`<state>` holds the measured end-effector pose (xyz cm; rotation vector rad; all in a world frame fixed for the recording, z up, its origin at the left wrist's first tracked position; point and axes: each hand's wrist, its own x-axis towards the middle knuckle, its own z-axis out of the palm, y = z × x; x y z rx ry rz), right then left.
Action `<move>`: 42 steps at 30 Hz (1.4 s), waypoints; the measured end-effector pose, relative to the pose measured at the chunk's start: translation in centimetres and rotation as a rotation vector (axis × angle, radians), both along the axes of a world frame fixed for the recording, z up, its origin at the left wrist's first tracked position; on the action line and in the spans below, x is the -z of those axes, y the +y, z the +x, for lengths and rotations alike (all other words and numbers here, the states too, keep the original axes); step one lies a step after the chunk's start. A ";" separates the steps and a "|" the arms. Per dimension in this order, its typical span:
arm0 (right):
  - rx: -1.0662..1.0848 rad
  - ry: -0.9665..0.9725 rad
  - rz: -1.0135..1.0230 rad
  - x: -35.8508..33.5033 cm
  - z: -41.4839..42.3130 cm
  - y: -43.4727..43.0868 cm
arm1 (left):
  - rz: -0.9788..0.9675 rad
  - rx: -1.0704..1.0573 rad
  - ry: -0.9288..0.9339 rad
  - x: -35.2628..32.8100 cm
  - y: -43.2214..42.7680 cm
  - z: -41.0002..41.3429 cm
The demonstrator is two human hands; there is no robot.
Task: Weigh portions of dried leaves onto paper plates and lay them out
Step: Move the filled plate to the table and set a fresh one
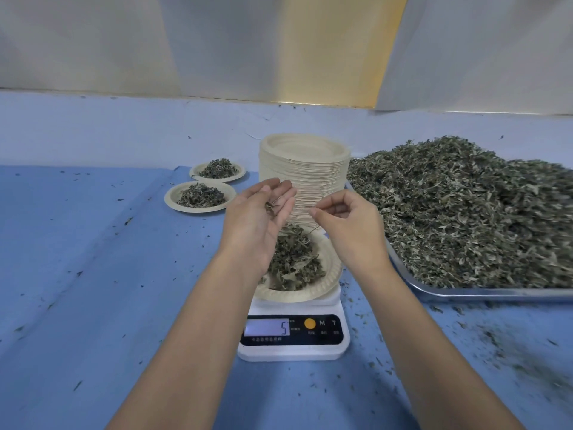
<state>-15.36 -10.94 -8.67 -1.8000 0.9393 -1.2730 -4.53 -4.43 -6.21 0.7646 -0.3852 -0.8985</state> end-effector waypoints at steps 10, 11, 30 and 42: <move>0.222 0.125 0.075 0.6 -6.8 -5.1 | 0.019 0.146 0.050 -0.6 -3.3 -5.7; 0.256 0.191 0.078 0.8 -7.6 -5.6 | 0.026 0.154 0.055 -0.5 -3.7 -6.3; -0.167 1.272 0.273 -1.2 -13.0 -5.7 | 0.127 0.295 0.076 2.1 -7.1 -11.9; 0.195 1.013 -0.021 2.4 -12.0 -7.5 | 0.224 0.224 0.065 2.4 -7.5 -12.3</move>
